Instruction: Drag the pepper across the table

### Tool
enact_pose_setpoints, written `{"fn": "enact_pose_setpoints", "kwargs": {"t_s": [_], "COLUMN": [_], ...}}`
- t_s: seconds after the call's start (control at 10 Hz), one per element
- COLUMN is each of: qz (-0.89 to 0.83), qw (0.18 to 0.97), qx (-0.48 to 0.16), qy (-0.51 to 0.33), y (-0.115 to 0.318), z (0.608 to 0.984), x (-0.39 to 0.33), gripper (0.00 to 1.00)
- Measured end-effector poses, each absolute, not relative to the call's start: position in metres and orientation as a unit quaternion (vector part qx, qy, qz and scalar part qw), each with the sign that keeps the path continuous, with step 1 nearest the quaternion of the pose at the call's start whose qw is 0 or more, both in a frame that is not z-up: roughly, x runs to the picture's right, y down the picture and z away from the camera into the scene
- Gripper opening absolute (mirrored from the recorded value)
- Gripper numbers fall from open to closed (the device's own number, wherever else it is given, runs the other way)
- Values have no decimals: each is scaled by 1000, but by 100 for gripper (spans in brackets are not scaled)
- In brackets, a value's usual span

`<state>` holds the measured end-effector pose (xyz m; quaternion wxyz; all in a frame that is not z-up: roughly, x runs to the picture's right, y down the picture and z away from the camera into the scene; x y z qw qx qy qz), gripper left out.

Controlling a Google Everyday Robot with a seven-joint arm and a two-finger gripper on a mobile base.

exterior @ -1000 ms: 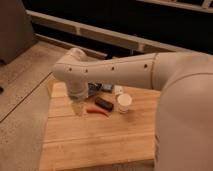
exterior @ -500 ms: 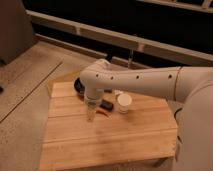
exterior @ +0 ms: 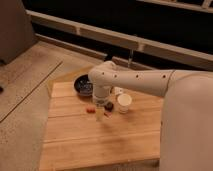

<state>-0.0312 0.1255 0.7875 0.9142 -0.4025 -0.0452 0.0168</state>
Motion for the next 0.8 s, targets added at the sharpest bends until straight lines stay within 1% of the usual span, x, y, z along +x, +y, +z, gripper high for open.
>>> {"fn": "enact_pose_setpoints", "kwargs": {"t_s": [0.2, 0.8], "qz": [13, 15], "qw": [906, 910], "qx": [-420, -413], "qy": [-46, -41], "y": [130, 129], "z": [804, 805], "x": [-28, -26], "gripper": [65, 65]}}
